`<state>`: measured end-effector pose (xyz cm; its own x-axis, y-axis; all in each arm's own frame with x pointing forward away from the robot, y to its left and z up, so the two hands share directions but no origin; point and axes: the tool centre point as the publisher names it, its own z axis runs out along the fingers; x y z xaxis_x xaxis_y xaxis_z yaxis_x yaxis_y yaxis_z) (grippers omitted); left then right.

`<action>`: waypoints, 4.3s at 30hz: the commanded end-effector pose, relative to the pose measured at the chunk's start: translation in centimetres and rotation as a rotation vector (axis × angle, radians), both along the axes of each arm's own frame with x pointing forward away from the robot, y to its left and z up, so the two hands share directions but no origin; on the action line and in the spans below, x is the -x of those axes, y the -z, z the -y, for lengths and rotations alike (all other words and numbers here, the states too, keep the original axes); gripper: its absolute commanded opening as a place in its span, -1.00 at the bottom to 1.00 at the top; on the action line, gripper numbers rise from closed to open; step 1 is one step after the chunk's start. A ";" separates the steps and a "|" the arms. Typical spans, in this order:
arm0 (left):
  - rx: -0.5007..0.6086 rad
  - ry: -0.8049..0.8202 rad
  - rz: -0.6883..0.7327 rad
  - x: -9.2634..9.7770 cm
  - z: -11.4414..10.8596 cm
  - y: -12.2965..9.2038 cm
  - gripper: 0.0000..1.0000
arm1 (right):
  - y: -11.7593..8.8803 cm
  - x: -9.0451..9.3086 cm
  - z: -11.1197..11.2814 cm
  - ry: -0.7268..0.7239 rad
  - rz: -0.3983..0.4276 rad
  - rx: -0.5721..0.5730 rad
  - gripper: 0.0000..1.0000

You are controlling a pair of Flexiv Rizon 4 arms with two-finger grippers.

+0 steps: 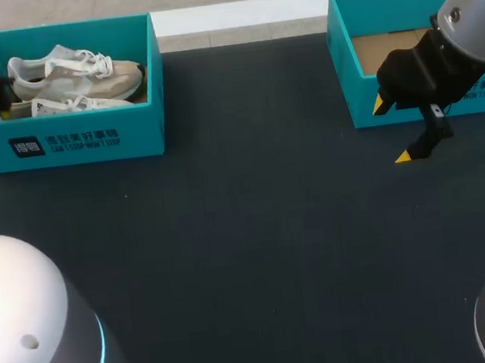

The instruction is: Take the shoe out of the shoebox, open the shoe tongue, remove and reinsert the insole, then place the shoe into the shoebox

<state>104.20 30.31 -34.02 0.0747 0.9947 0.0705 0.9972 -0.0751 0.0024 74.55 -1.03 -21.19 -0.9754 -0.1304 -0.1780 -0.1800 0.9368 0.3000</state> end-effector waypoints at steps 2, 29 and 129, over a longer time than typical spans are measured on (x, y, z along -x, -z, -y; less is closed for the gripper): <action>0.000 -0.001 -0.003 0.0 -0.1 1.1 -0.06 | 0.1 -0.1 -0.1 0.000 -0.001 0.003 1.00; -0.077 0.016 -0.060 0.6 -1.9 -7.5 -1.00 | 0.1 -0.1 -0.1 0.000 -0.001 0.003 1.00; -0.076 -0.028 -0.013 27.1 30.6 -12.7 -1.00 | 0.1 -0.1 -0.1 0.000 -0.001 0.003 1.00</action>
